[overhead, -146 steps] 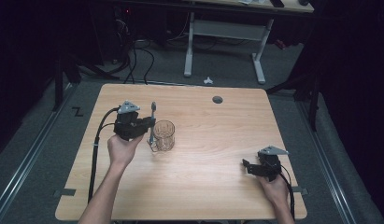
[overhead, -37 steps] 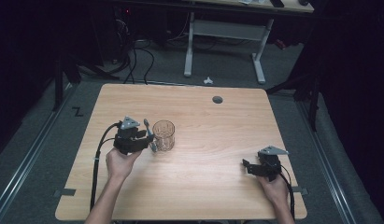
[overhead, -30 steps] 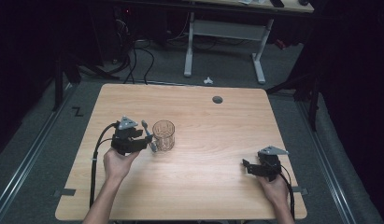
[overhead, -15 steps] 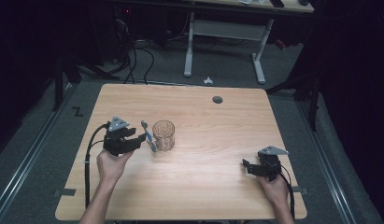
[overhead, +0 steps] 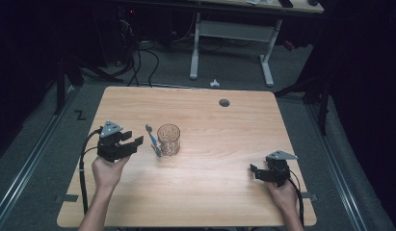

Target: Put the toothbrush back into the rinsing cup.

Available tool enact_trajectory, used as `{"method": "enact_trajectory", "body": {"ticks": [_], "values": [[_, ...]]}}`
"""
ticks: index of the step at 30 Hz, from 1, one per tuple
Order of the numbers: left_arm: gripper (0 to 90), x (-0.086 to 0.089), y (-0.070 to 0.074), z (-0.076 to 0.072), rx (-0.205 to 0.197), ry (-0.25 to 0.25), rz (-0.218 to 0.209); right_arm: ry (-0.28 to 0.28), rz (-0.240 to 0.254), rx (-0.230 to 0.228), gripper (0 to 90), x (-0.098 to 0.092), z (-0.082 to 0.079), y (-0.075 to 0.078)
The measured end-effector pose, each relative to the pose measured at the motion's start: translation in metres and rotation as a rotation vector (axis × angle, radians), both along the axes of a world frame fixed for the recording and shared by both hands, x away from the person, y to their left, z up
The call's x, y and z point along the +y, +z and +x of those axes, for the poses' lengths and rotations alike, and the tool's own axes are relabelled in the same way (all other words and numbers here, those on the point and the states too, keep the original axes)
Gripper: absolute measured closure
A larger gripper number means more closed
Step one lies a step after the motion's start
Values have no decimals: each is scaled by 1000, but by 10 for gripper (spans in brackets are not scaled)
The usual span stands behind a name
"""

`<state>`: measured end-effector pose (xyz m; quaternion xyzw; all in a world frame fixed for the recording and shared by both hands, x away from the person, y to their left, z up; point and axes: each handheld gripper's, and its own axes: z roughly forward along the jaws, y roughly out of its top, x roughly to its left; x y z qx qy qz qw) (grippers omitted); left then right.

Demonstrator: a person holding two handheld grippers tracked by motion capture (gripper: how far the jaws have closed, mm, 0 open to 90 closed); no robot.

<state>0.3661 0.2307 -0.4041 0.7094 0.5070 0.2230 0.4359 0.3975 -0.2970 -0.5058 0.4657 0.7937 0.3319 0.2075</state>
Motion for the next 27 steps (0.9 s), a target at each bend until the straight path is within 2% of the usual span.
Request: {"method": "enact_trajectory", "body": {"ticks": [27], "values": [[469,38,0,-17,-8,94,-46,-1,0,0,225,0,0,0]]}}
